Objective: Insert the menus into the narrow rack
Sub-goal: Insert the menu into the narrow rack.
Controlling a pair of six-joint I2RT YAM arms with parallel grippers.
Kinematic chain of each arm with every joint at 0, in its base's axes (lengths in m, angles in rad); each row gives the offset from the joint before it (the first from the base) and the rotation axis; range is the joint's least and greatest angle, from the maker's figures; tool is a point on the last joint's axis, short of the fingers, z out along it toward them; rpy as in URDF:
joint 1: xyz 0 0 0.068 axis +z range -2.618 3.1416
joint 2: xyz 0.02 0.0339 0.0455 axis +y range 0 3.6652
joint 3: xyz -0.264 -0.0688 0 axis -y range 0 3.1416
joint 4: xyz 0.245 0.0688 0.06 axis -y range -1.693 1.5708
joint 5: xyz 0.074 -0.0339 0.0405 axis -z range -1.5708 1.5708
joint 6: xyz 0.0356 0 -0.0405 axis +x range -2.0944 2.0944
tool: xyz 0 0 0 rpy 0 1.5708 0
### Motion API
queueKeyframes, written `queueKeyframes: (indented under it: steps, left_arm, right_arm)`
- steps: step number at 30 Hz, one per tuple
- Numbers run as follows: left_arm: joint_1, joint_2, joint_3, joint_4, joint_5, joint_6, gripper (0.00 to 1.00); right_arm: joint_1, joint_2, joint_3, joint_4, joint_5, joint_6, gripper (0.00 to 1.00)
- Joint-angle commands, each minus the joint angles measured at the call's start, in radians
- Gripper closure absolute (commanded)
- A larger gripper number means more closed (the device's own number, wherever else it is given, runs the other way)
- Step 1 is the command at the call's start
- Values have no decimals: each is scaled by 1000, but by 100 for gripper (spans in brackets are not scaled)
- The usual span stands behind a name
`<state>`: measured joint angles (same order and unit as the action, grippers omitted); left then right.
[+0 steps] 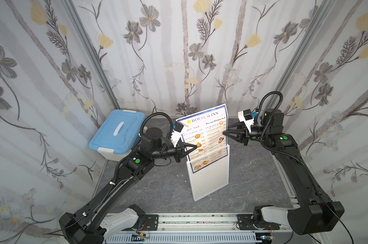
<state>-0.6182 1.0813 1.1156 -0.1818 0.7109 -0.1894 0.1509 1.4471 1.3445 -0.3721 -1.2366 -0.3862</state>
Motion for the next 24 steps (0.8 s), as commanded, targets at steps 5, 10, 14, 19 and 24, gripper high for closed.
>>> queueKeyframes:
  steps: [5,10,14,19,24]
  left_arm:
    - [3,-42,-10,56,-54,2,72]
    - [5,-76,-59,197,-99,-80,59]
    - [5,-54,-74,245,-65,-121,71]
    - [5,-41,-89,227,-7,-112,91]
    - [3,-42,-85,163,10,-61,97]
  right_arm:
    - [-7,-29,-56,24,-39,-11,100]
    - [-28,-74,-125,28,-29,-22,100]
    - [-28,-109,-184,36,-33,-22,84]
    - [-30,-126,-205,128,-53,58,62]
    - [-27,-63,-90,86,-73,40,64]
